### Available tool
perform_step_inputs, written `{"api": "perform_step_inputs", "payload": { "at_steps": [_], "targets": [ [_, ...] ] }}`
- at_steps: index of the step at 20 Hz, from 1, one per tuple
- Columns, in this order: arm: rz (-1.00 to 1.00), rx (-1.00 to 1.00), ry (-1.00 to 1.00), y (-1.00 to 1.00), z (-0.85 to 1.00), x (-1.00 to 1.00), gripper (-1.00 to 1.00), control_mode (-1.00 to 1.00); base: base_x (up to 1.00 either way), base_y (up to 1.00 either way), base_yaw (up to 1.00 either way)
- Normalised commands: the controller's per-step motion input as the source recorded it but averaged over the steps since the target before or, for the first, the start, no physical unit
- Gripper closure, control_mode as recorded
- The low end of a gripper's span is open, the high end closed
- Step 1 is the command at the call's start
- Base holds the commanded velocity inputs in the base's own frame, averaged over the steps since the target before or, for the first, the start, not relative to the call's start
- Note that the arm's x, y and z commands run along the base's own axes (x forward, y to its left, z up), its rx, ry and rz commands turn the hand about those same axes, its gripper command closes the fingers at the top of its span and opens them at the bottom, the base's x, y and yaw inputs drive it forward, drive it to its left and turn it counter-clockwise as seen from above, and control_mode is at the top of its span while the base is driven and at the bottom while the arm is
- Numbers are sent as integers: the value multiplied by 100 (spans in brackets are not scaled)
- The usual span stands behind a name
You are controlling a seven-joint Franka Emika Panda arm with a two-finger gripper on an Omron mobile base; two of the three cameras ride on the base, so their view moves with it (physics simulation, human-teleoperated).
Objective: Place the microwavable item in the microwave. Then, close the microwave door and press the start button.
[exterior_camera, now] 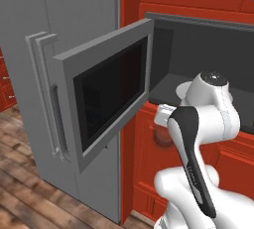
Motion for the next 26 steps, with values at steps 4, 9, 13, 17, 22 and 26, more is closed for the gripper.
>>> {"api": "perform_step_inputs", "payload": {
  "at_steps": [4, 9, 13, 17, 22, 26],
  "targets": [
    [-5, 0, -17, -24, 12, 5, 100, -100, 0, 0, 0],
    [-17, 0, -17, -44, 49, 24, 100, -100, 0, 0, 0],
    [-22, 0, -13, -44, 40, 29, 100, -100, 0, 0, 0],
    [-17, 0, -9, -55, 31, 37, 100, -100, 0, 0, 0],
    [-12, 6, 0, -80, 15, 41, 100, -100, 0, 0, 0],
    [-11, 6, 0, -70, 0, 37, 100, -100, 0, 0, 0]
  ]
}}
